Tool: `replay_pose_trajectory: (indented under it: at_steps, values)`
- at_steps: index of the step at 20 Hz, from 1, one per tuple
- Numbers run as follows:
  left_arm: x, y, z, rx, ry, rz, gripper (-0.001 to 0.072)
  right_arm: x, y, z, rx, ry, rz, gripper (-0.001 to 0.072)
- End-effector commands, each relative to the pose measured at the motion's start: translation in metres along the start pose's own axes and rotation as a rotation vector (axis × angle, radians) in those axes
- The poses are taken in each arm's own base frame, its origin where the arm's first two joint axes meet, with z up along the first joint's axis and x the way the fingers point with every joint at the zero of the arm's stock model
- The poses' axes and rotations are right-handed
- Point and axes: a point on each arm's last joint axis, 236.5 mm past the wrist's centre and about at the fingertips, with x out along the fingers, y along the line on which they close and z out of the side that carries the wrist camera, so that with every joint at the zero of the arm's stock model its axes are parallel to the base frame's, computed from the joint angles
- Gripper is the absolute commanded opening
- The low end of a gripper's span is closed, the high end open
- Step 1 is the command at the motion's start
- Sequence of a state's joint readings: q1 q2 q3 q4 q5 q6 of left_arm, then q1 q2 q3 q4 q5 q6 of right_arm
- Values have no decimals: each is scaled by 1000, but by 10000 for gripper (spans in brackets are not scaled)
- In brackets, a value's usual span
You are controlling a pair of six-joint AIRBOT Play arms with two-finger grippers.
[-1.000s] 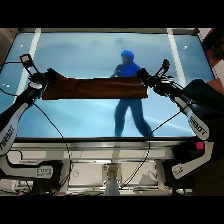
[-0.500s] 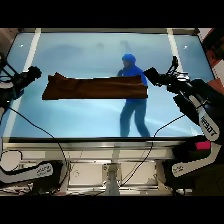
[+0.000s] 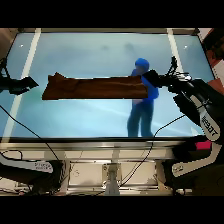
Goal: Fold the clothes and pants, and hang the long-sleeved shirts on hangers.
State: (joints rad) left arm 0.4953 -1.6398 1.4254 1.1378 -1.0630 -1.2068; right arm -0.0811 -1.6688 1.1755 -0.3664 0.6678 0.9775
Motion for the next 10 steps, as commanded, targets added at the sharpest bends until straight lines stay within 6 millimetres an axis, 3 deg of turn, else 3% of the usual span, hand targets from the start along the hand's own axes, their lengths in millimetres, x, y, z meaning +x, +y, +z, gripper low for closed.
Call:
replay_pose_trajectory:
  at_steps: [1, 4, 8, 10]
  values:
    - [16, 4, -18, -31, 124, -39, 720, 0, 1, -2, -4, 7, 2, 515]
    - [31, 2, -26, -37, 158, -74, 720, 0, 0, -1, -4, 7, 1, 515]
    - [51, -28, -26, -37, 152, -250, 720, 0, 2, -4, -5, 19, 10, 515]
    - [60, -33, -26, -35, 144, -291, 715, 0, 3, -5, -5, 20, 10, 515]
